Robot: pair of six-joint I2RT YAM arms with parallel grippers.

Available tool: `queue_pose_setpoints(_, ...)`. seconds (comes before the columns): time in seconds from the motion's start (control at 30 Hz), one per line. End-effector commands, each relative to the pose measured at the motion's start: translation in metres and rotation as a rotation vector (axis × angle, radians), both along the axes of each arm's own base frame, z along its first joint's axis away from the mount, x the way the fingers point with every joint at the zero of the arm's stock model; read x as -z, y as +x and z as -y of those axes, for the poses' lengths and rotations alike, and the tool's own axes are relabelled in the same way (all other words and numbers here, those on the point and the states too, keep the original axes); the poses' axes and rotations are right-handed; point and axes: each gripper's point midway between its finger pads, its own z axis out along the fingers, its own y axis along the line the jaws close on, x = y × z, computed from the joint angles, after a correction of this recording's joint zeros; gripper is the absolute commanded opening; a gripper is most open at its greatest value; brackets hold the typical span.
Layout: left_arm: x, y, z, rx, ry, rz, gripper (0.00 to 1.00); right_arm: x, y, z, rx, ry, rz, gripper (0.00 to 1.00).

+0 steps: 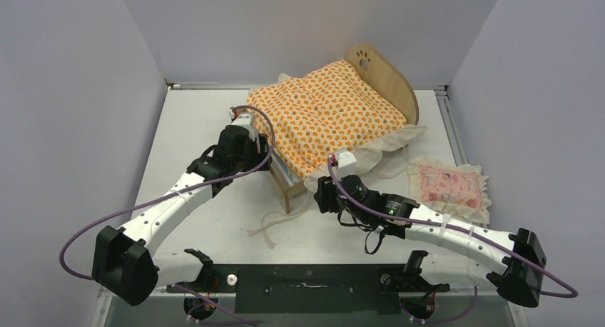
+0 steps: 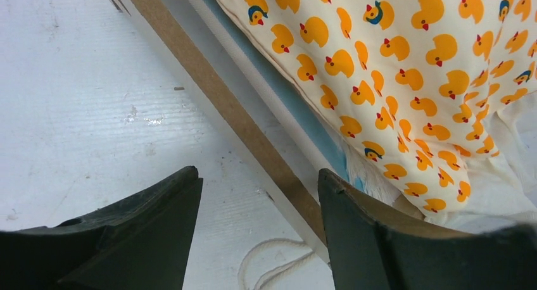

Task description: Set up the pet bed

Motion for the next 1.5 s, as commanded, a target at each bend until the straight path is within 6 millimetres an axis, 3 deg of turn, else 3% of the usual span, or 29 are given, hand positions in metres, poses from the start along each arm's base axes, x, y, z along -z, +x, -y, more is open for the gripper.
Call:
queue_pose_setpoints(0.0, -0.032, -0.006, -0.006, 0.012, -0.008, 0.052, 0.67, 0.013, -0.007, -0.025, 0.01, 0.117, -0.031, 0.48)
queue_pose_setpoints(0.17, -0.047, -0.018, -0.022, 0.007, 0.035, 0.083, 0.72, 0.038, -0.002, -0.051, 0.069, 0.259, -0.065, 0.52)
queue_pose_setpoints(0.3, -0.045, -0.031, -0.035, 0.007, 0.076, 0.086, 0.75, 0.054, 0.008, -0.061, 0.131, 0.336, -0.072, 0.52)
queue_pose_setpoints(0.57, -0.043, -0.057, -0.036, 0.065, 0.033, 0.114, 0.76, 0.079, 0.025, -0.081, 0.185, 0.379, -0.066, 0.51)
queue_pose_setpoints(0.7, -0.041, -0.065, -0.034, 0.095, 0.021, 0.117, 0.76, 0.09, 0.031, -0.083, 0.209, 0.368, -0.057, 0.45)
queue_pose_setpoints(0.77, -0.039, -0.069, -0.031, 0.117, 0.009, 0.113, 0.75, 0.09, 0.031, -0.087, 0.189, 0.373, -0.052, 0.36)
queue_pose_setpoints(0.9, -0.035, -0.078, -0.018, 0.19, -0.016, 0.109, 0.74, 0.076, 0.025, -0.092, 0.134, 0.379, -0.056, 0.12)
queue_pose_setpoints(0.97, -0.037, -0.082, -0.009, 0.235, -0.029, 0.134, 0.72, 0.064, 0.022, -0.089, 0.121, 0.375, -0.053, 0.06)
queue_pose_setpoints(1.23, -0.046, -0.096, 0.037, 0.446, -0.136, 0.248, 0.69, 0.003, 0.026, -0.064, 0.07, 0.355, -0.045, 0.05)
queue_pose_setpoints(1.47, -0.041, -0.095, 0.065, 0.5, -0.145, 0.3, 0.69, -0.047, 0.043, -0.064, 0.016, 0.459, -0.056, 0.06)
